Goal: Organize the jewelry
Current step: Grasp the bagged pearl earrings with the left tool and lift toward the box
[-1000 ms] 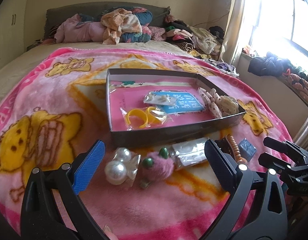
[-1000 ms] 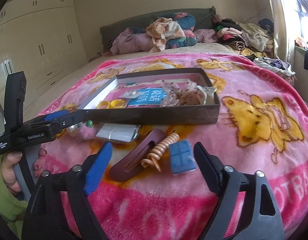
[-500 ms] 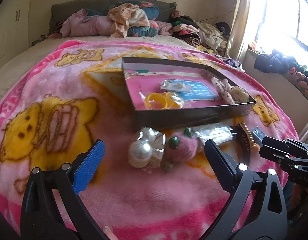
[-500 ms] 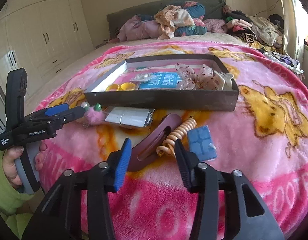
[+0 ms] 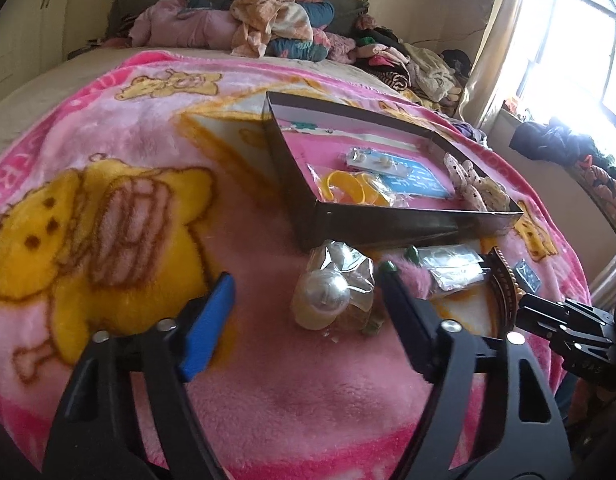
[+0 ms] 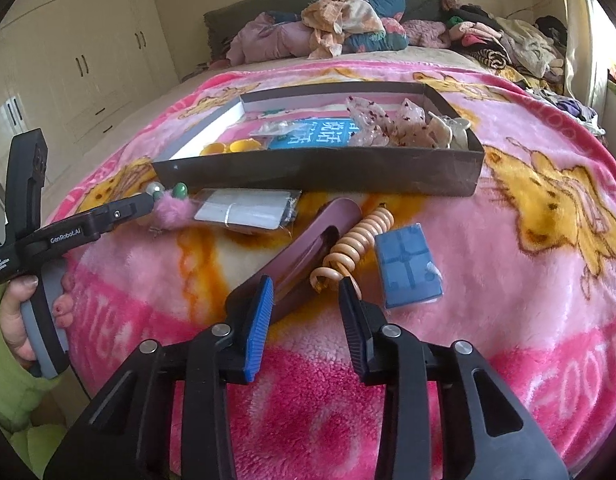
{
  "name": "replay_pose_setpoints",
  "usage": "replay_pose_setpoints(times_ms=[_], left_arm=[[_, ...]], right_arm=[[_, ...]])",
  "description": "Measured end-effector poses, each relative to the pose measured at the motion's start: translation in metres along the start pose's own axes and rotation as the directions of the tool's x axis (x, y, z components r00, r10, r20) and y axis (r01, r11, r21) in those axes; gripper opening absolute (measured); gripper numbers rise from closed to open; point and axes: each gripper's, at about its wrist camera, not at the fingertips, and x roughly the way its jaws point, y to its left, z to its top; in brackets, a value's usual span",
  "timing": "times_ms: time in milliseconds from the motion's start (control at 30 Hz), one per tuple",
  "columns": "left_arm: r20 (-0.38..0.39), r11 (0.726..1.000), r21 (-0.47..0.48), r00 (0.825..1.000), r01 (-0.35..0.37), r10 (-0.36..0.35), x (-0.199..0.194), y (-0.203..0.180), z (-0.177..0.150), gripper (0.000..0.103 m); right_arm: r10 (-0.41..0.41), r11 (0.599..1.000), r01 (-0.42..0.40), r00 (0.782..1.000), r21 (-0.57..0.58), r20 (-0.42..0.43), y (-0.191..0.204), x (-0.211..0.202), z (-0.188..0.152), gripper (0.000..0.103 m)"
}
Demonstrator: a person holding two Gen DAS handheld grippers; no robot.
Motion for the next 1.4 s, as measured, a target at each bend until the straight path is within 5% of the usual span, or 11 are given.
replay_pose_setpoints(times_ms=[267,500,833,1400], left_arm=[[-0.002,0.999,-0.001,0.999,0.037,-0.037,0.01,-0.003,0.003,0.059],[-0.019,0.999,0.009,0.999,0.047,-0.047,0.016,-0.005,0.003,0.031],[-0.035,0.998,0.035,0.998,0.05,-0.049,0.01,-0.005,0.0,0.031],[-0.039,0.998,0.034,0.998,0.049,-0.048,-0.01,0.0,-0.005,0.026]], right_arm=[[-0.054,0.998,0.054,0.999,0.038,-0.004,-0.007,0.005,0.002,0.033],[-0.1,0.993,0.1,0.995,0.066,0.0,-0.015,0.007,0.006,0.033],[-0.146,0.987,0.146,0.989,0.066,-0.006,-0.023,0.019,0.012,0.031],[-0.062,0.993,0.052,0.994,0.107,0.088,-0.026,-0.005,0.013,0.03]])
